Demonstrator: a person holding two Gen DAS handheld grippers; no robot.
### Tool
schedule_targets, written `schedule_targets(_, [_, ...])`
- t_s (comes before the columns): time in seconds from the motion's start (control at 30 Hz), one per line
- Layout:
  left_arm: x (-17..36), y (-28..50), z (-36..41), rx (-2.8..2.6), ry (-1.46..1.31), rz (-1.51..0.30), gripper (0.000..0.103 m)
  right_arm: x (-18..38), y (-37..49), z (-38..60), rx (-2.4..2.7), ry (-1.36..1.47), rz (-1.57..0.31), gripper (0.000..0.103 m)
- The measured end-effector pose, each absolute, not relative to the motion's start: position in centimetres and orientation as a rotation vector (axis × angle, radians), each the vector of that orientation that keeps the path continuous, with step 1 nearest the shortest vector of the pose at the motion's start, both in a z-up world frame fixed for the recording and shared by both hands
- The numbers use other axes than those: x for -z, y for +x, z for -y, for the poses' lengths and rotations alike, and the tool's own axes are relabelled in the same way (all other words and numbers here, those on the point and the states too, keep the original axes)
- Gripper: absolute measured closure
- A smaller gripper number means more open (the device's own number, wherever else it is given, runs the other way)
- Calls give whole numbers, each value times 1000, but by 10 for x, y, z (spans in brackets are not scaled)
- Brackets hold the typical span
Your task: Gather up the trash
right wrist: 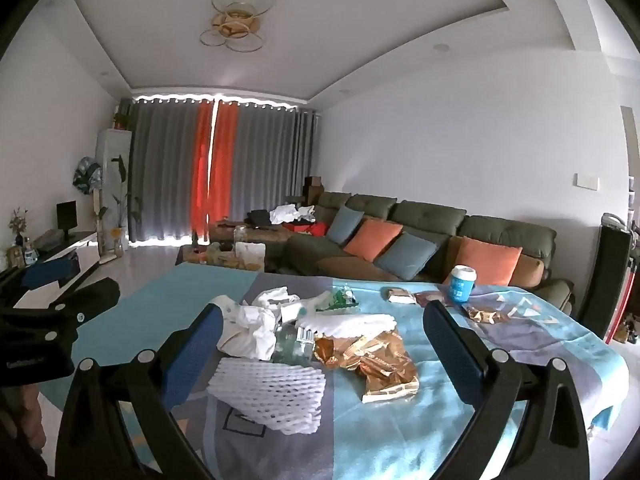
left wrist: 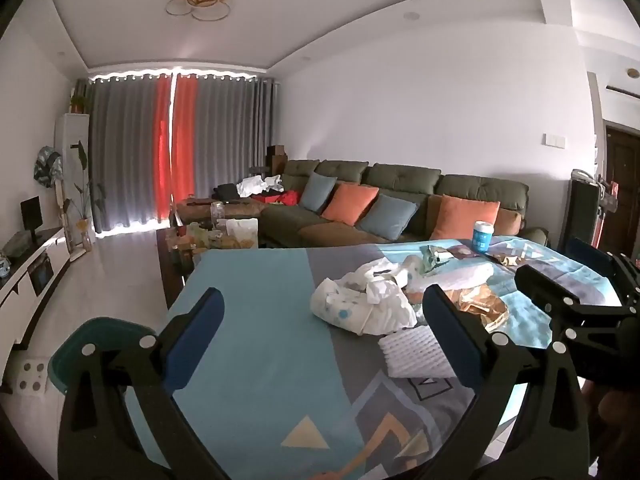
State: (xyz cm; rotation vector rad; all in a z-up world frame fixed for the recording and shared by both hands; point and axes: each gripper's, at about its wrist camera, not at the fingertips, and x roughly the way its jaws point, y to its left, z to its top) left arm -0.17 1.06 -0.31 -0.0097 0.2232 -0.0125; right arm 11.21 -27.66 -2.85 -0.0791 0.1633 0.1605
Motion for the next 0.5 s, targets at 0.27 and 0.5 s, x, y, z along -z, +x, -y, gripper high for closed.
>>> schedule_targets(0.27, [1,-3,-9,-2,-2,-222,5,25,111,277,-145,-76,-162,6])
schedule_targets(0.5, [-6,-11,-11,-5,-6,-203,5,21,107,278,-141,-74,-147,6])
